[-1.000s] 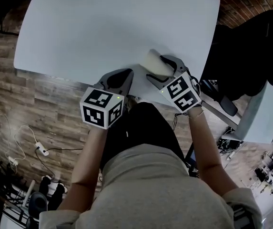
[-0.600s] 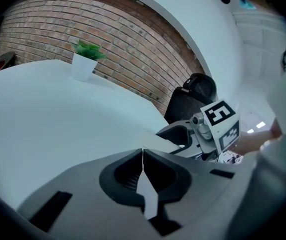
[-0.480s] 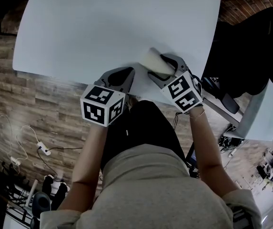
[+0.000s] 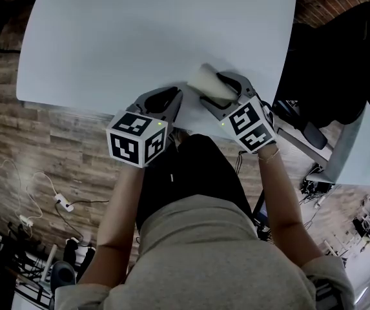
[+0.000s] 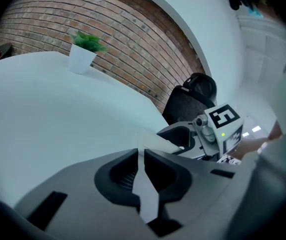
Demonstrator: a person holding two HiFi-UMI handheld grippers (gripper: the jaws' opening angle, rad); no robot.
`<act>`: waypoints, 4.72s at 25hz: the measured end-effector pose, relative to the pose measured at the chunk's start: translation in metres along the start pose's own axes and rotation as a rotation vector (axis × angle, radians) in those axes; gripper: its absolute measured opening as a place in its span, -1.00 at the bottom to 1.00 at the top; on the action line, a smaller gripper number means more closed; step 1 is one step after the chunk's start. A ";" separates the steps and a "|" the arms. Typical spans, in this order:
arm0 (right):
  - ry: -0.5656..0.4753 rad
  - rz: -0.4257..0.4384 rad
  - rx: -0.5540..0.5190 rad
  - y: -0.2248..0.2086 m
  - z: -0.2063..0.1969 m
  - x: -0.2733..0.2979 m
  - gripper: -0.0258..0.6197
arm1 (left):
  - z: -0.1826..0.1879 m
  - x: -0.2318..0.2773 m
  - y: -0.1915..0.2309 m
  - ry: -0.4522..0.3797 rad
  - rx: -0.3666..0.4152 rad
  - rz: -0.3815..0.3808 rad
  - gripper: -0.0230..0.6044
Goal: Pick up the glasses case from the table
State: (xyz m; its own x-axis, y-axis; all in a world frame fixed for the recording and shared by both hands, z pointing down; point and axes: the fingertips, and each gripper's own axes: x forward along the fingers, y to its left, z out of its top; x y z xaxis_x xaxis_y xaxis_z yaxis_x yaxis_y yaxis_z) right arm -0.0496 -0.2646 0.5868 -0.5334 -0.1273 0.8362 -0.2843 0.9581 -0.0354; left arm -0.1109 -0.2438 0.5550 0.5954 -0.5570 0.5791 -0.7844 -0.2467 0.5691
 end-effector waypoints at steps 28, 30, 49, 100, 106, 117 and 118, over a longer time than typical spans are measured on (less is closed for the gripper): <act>-0.199 0.064 -0.154 0.045 0.030 -0.024 -0.01 | 0.002 0.027 -0.050 0.102 -0.195 -0.351 -0.32; -0.200 0.067 -0.133 0.045 0.029 -0.026 0.00 | 0.002 0.026 -0.053 0.105 -0.201 -0.357 -0.35; -0.363 -0.082 0.069 0.020 0.049 -0.084 0.02 | 0.053 -0.007 -0.072 -0.064 -0.111 -0.276 -0.44; -0.938 -0.282 0.336 -0.049 0.134 -0.241 -0.92 | 0.196 -0.105 -0.125 -0.666 0.022 -0.233 -0.44; -0.914 -0.283 0.329 -0.046 0.132 -0.235 -0.92 | 0.192 -0.105 -0.126 -0.656 0.037 -0.244 -0.45; -0.890 -0.264 0.331 -0.040 0.130 -0.230 -0.92 | 0.192 -0.106 -0.125 -0.655 0.031 -0.231 -0.45; -0.889 -0.265 0.334 -0.040 0.129 -0.230 -0.92 | 0.191 -0.106 -0.124 -0.656 0.030 -0.229 -0.45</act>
State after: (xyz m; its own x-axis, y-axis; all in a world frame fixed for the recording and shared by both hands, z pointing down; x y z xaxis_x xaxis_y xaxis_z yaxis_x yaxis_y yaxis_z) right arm -0.0184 -0.3070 0.3251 -0.7860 -0.6048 0.1281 -0.6182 0.7666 -0.1738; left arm -0.1099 -0.3056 0.3111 0.5257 -0.8501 -0.0321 -0.6615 -0.4322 0.6128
